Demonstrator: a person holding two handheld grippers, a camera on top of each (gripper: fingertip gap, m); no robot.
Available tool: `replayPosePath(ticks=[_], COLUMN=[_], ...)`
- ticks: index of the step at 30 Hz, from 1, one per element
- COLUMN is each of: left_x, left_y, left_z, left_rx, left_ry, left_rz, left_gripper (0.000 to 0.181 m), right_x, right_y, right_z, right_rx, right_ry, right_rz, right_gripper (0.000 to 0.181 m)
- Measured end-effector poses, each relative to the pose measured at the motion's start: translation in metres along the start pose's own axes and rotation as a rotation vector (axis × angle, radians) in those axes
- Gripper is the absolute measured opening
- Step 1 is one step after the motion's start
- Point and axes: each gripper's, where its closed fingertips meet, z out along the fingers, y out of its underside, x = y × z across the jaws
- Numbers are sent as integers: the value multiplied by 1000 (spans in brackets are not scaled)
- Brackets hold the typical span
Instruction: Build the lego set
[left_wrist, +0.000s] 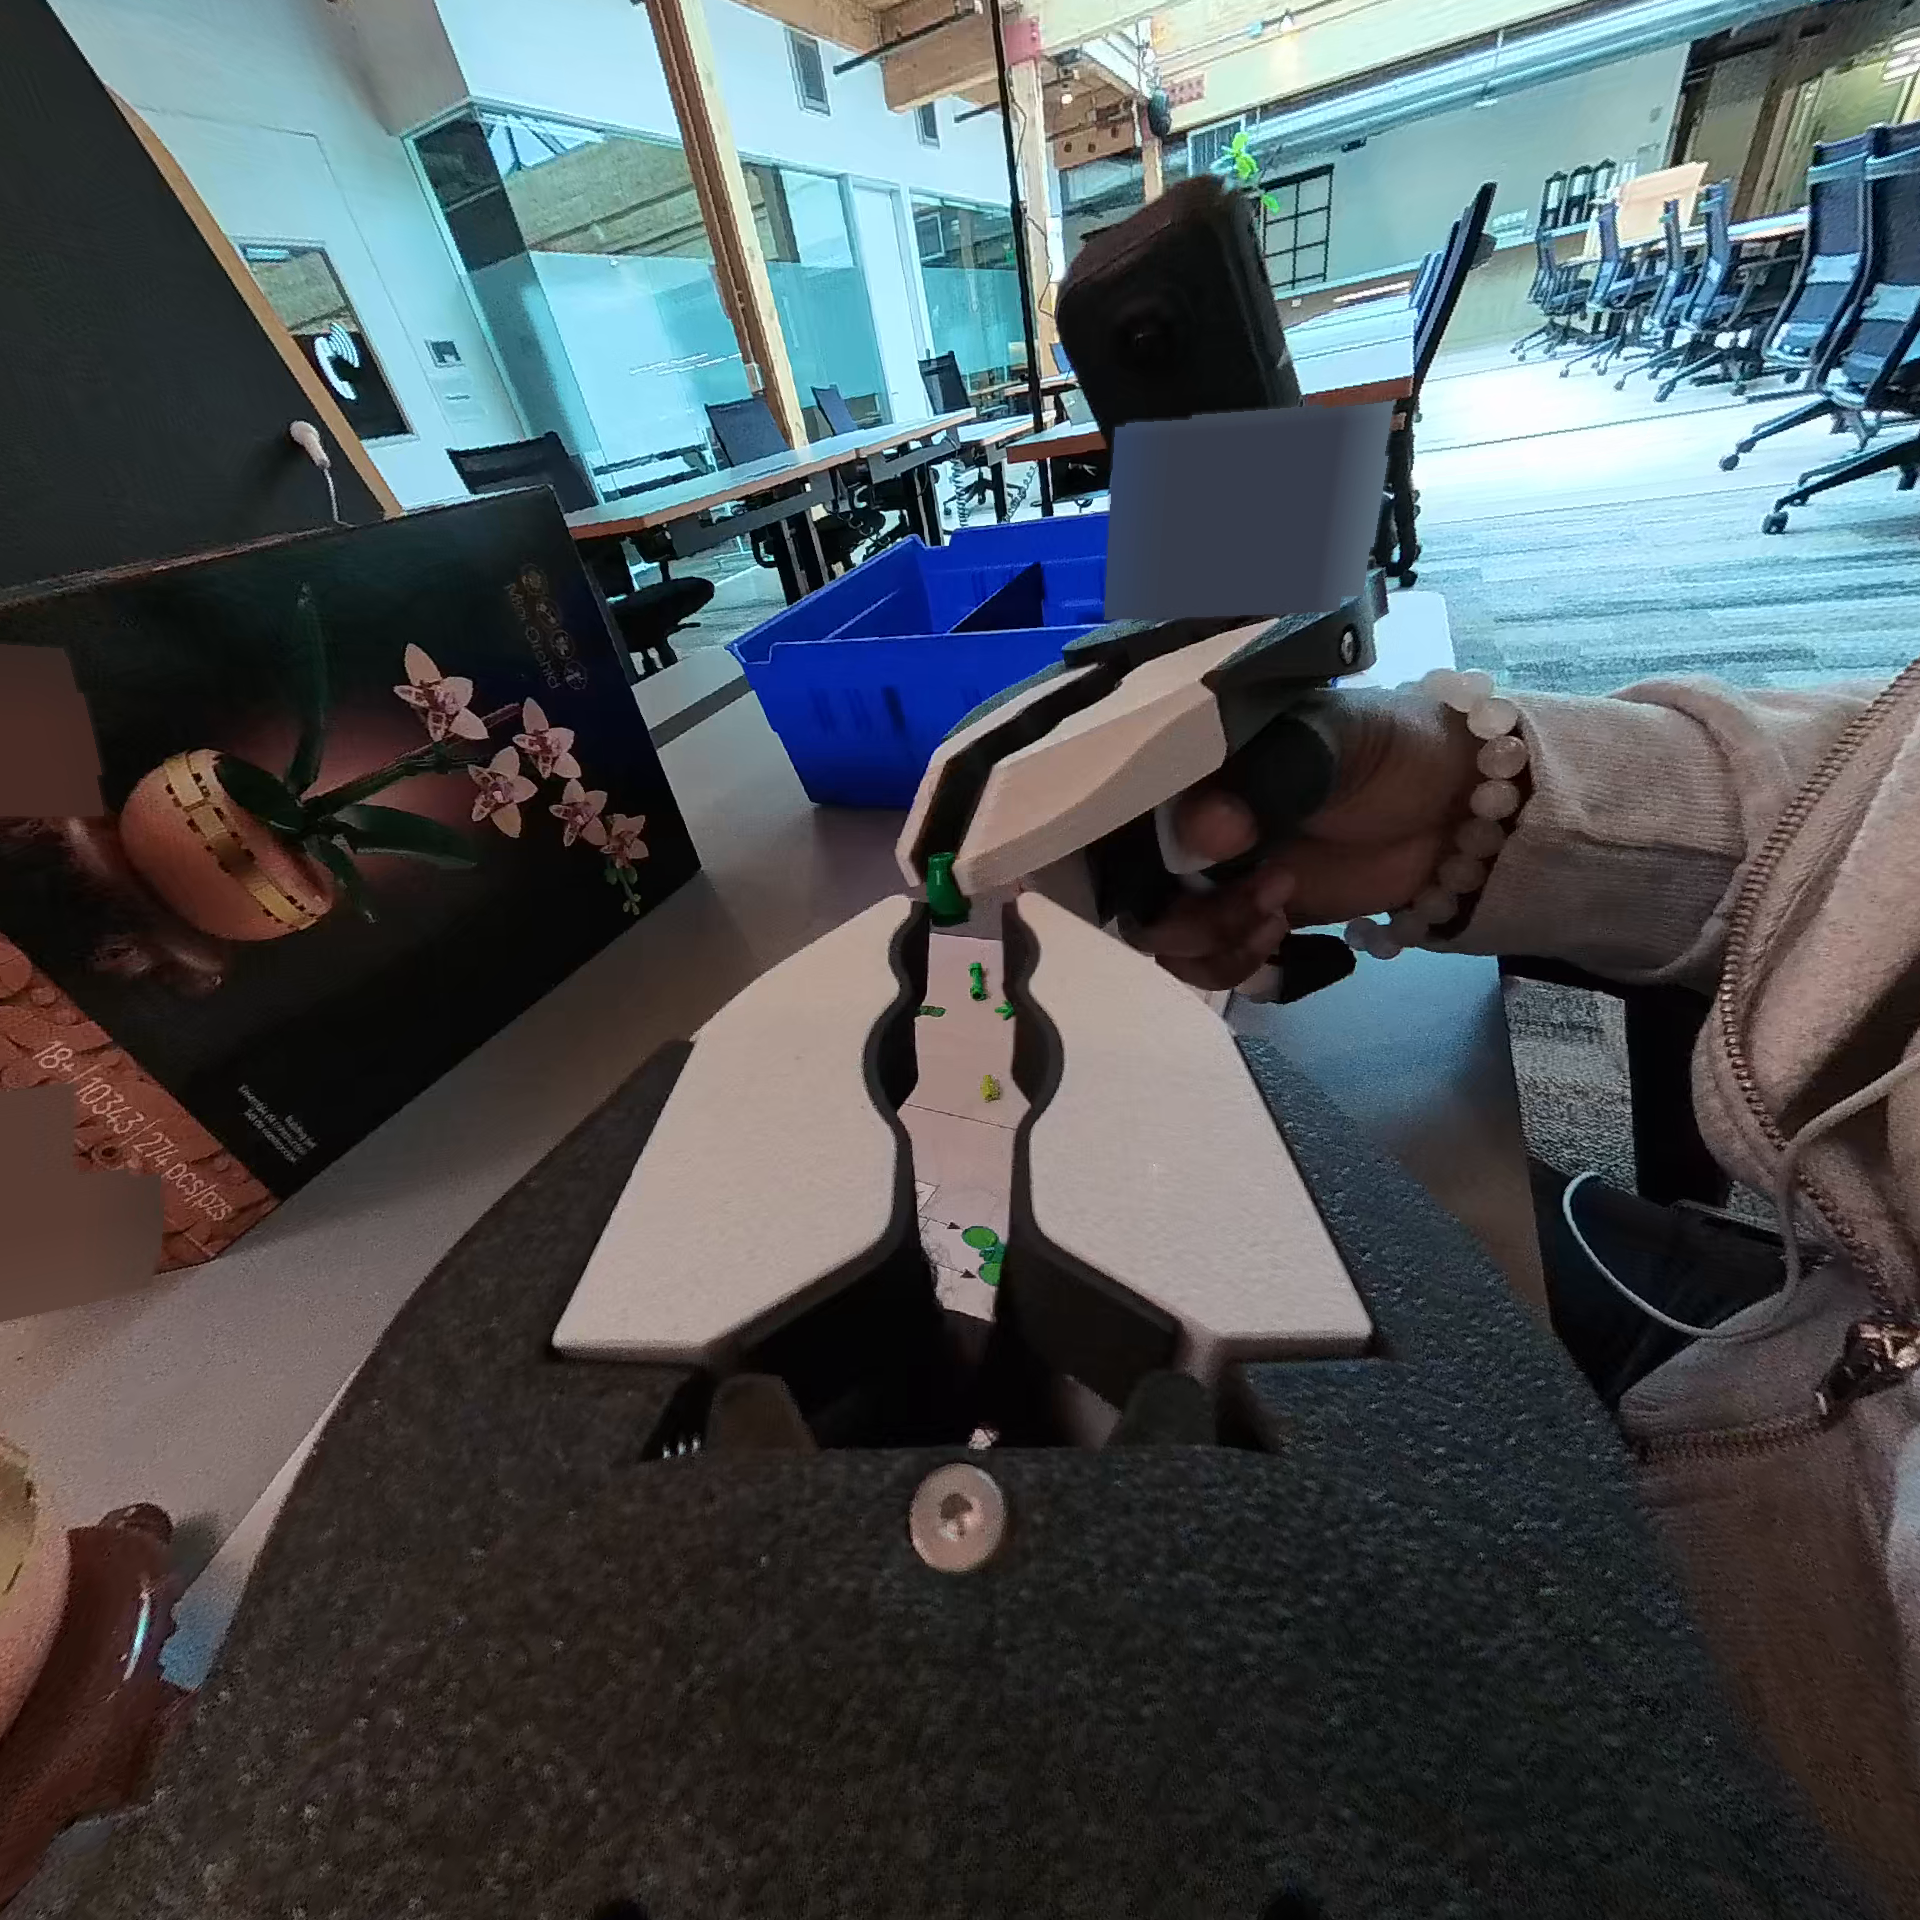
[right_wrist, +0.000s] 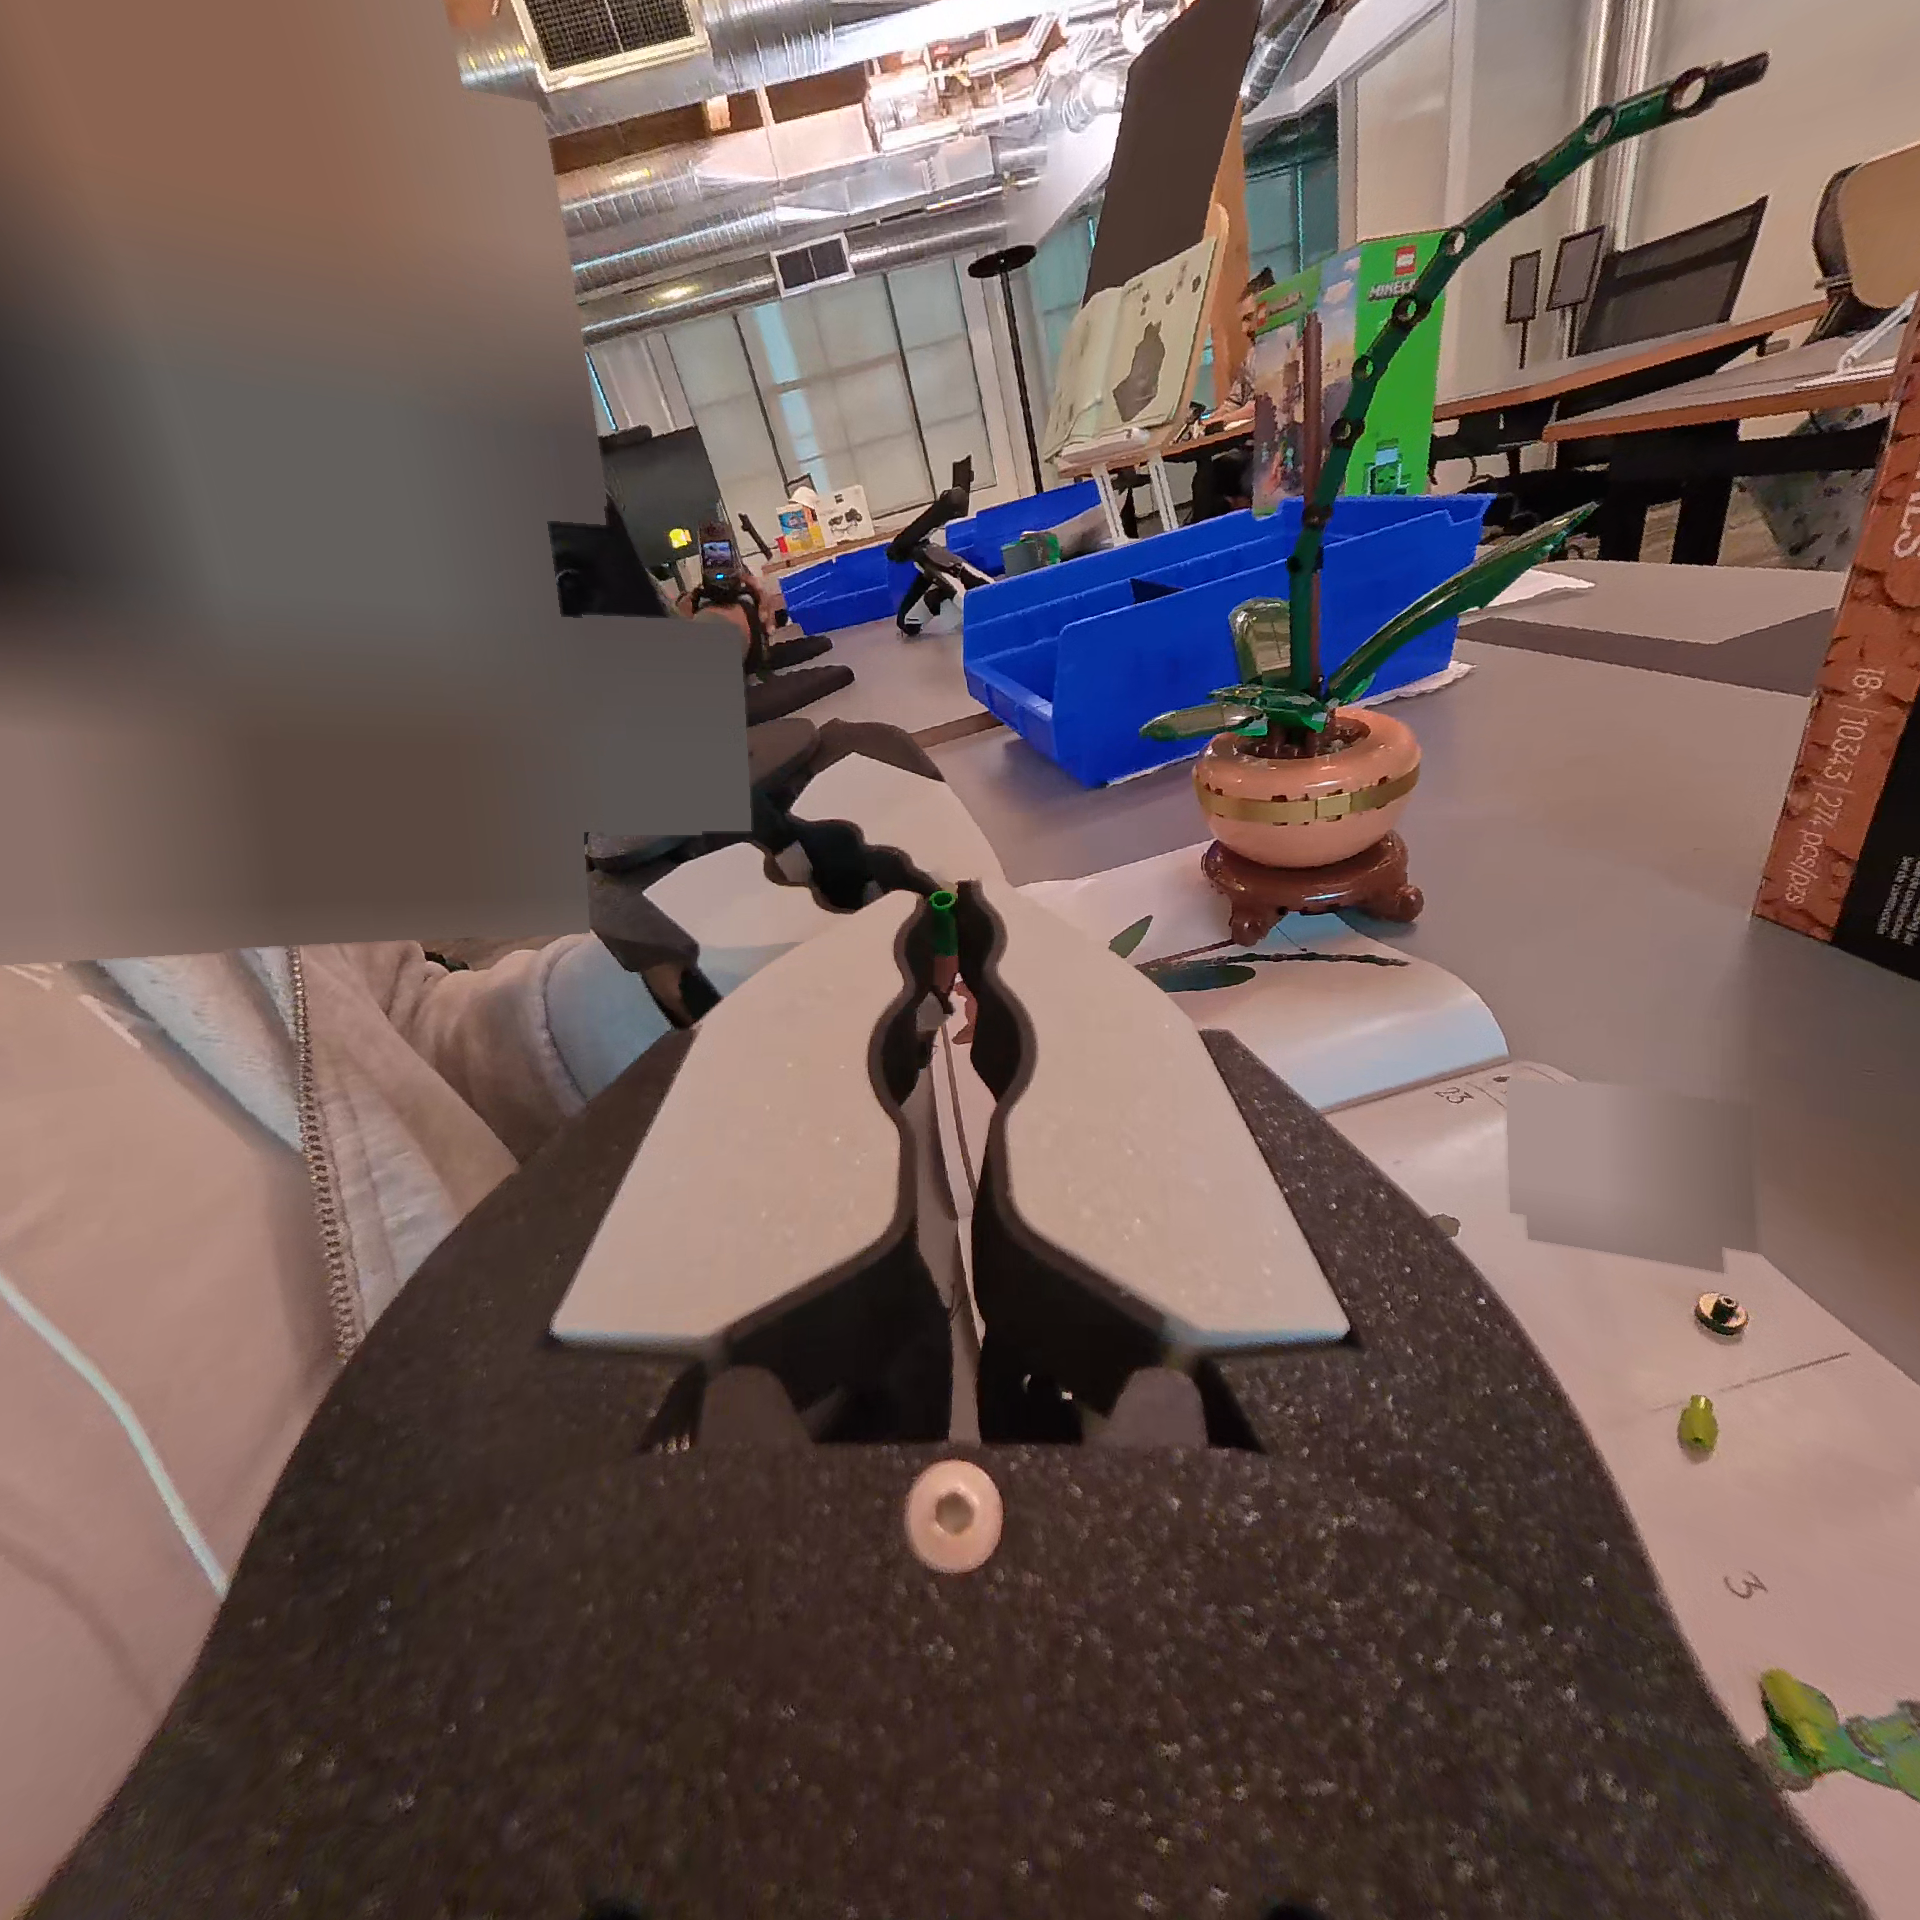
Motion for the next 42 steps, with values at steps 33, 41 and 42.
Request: replayPosePath(ticks=[33, 41, 42], left_x=[-8, -7, -7], left_y=[16, 15, 15], left_z=[-37, -38, -38], left_rx=[84, 94, 93], left_ry=[106, 97, 98], left_rz=[-272, -251, -251], left_gripper=[6, 6, 6], right_x=[111, 154, 155], right_y=[60, 77, 77], right_z=[-52, -37, -37], right_rx=[-635, -826, -824], right_ry=[564, 512, 509], right_rz=[-31, 22, 22], right_gripper=[26, 18, 18])
